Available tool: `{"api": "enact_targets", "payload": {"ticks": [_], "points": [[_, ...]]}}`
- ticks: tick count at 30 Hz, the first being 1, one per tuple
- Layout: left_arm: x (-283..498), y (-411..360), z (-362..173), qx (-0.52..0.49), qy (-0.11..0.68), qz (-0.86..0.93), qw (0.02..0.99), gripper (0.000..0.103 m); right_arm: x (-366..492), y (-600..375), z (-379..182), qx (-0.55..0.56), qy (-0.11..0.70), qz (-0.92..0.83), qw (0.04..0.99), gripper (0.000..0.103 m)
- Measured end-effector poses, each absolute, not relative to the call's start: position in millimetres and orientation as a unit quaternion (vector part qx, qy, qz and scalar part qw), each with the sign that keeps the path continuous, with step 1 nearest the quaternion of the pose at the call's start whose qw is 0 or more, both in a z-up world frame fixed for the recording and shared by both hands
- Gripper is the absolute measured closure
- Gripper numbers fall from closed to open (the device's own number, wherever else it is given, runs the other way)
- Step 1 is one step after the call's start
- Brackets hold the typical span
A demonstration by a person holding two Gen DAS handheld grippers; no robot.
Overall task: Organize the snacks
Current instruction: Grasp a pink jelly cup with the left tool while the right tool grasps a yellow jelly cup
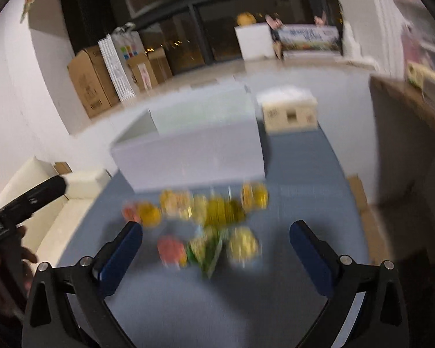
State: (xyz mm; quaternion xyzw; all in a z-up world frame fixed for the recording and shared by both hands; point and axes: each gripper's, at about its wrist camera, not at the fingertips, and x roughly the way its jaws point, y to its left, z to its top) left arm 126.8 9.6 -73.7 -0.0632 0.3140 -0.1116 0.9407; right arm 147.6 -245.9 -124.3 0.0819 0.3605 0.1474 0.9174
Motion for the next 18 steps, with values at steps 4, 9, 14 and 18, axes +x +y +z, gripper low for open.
{"api": "enact_targets", "payload": {"ticks": [4,9,14,18], "points": [[103.6,13.9,-94.1,-0.069,0.335,-0.106,0.934,0.000,155.2,-254.8,-151.4,0.068,0.384,0.100,0.916,0.000],[92.3,20.2,-108.1,-0.069,0.349,-0.094,0.930,0.000,182.0,-255.4,-164.1,0.056,0.389,0.088,0.915,0.008],[92.6,20.3,-119.1,-0.045,0.361,-0.071,0.929,0.000,210.1,-240.7,-191.5,0.043,0.429,0.097,0.897,0.034],[93.9,21.0,-127.7,-0.034,0.368,-0.065,0.927,0.000,214.5,-238.2,-195.3,0.045,0.424,0.116,0.897,0.064]]}}
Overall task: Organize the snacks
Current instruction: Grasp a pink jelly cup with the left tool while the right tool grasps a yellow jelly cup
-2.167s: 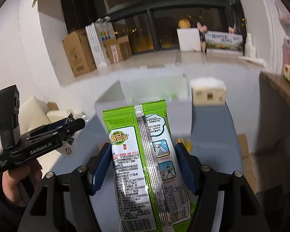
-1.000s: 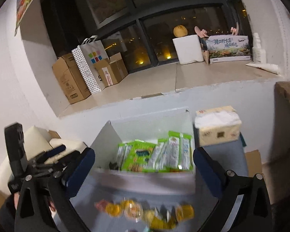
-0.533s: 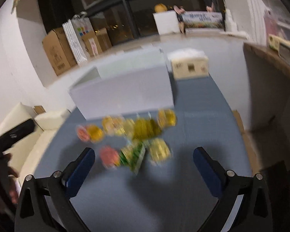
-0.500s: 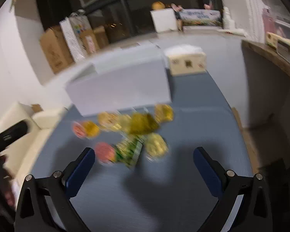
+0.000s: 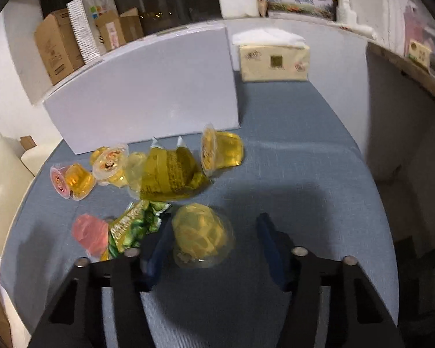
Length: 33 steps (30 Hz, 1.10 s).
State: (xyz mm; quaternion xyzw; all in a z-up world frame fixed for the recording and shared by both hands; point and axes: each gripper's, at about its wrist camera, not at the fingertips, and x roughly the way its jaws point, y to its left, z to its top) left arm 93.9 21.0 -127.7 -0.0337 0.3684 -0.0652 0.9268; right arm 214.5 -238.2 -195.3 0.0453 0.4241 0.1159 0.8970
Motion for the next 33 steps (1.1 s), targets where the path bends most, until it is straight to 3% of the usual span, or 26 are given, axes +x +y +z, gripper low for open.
{"api": "enact_targets", "payload": {"ticks": [9,19,23,27,31,33], "points": [[118.8,30.3,-139.1,-0.044,0.379,-0.072,0.922,0.000,195.5,-248.9,-182.8,0.066,0.413,0.127,0.899,0.068],[203.6,27.5,-155.7,-0.016,0.393,-0.069,0.917,0.000,152.9,-259.0,-149.3,0.084,0.379,0.148,0.910,0.068],[226.4,25.0,-169.3,0.002,0.412,-0.062,0.909,0.012,140.2,-264.9,-143.8,0.091,0.373,0.144,0.912,0.068],[237.1,26.1,-179.5,-0.003,0.423,-0.068,0.904,0.017,134.2,-272.2,-143.0,0.099,0.372,0.139,0.912,0.068],[243.9,27.4,-191.0,-0.014,0.437,-0.086,0.895,0.050,133.3,-275.9,-145.7,0.107,0.376,0.135,0.910,0.068],[242.2,29.3,-188.4,-0.018,0.431,-0.087,0.898,0.055,132.8,-275.0,-145.2,0.107,0.376,0.135,0.911,0.068]]}}
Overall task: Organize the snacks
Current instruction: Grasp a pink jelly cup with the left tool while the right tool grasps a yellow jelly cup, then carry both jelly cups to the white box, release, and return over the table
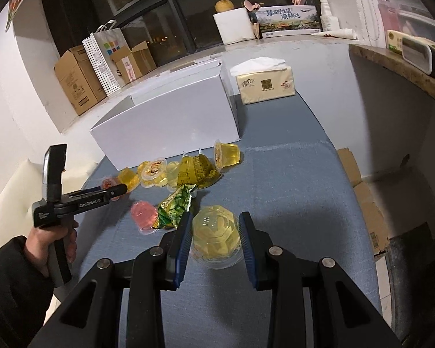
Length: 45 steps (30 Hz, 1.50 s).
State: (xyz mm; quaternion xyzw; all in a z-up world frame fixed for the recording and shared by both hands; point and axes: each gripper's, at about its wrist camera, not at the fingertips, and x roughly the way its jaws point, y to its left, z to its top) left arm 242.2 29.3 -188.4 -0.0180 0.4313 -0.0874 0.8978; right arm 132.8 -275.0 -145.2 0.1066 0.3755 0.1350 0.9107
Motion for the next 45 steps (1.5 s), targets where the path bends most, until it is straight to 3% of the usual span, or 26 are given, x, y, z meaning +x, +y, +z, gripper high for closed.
{"api": "enact_targets", "payload": {"ticks": [8,15,26,32,39,40,41,42,45], "points": [[214.1,38.3,-171.9,-0.040,0.408,-0.098,0.907,0.055,131.8,-262.5,-139.6,0.104,0.370,0.151,0.911,0.068],[177.8,28.0,-108.0,-0.032,0.338,-0.128,0.932,0.055,148.5,-239.4,-116.4,0.096,0.352,0.183,0.913,0.068],[240.8,18.5,-27.6,-0.019,0.282,-0.131,0.950,0.055,243.2,-199.7,-37.1,0.089,0.291,0.218,0.927,0.068],[308.2,29.4,-31.7,-0.027,0.300,-0.104,0.948,0.055,317.0,-188.5,-24.6,0.093,0.304,0.205,0.926,0.068],[344.7,31.9,-63.6,-0.009,0.335,-0.077,0.939,0.054,364.8,-194.7,-48.1,0.117,0.348,0.186,0.911,0.065],[345.4,31.1,-66.3,-0.007,0.340,-0.078,0.937,0.041,367.6,-196.9,-51.8,0.124,0.355,0.177,0.910,0.058],[345.9,30.7,-68.5,-0.008,0.347,-0.080,0.935,0.013,369.5,-198.5,-54.7,0.130,0.362,0.170,0.907,0.023],[346.4,31.2,-70.4,-0.013,0.352,-0.081,0.932,0.002,369.3,-200.6,-55.8,0.135,0.361,0.171,0.907,0.001],[338.5,32.8,-67.2,-0.014,0.339,-0.069,0.938,0.000,360.5,-205.7,-50.6,0.132,0.342,0.169,0.915,0.000]]}}
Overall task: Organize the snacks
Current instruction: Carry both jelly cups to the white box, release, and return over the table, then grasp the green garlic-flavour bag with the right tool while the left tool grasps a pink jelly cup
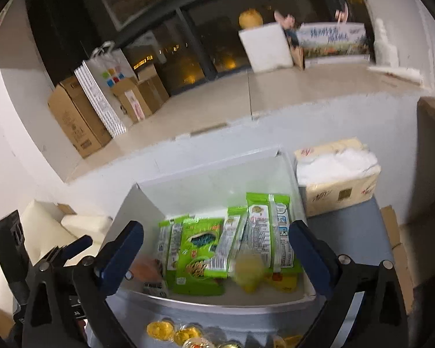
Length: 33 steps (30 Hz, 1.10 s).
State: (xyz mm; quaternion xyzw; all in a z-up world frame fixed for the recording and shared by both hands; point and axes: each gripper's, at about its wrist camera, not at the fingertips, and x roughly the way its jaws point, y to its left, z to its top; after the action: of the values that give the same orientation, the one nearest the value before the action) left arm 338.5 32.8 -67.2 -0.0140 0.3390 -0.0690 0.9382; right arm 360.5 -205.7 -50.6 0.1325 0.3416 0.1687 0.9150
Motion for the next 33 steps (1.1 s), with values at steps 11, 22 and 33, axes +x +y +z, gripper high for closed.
{"api": "enact_targets", "payload": {"ticks": [11,22,33], "points": [[293.9,26.4,-38.1,-0.018,0.319,-0.067,0.945,0.000,296.4,-208.7,-12.7,0.077,0.298,0.189,0.932,0.000],[146.1,15.8,-46.9,-0.038,0.290,-0.104,0.951,0.000,176.0,-219.7,-33.8,0.030,0.295,0.202,0.933,0.000],[73.4,5.9,-80.6,-0.048,0.312,-0.098,0.944,0.000,142.2,-223.2,-128.0,0.053,0.366,0.172,0.913,0.000]]}}
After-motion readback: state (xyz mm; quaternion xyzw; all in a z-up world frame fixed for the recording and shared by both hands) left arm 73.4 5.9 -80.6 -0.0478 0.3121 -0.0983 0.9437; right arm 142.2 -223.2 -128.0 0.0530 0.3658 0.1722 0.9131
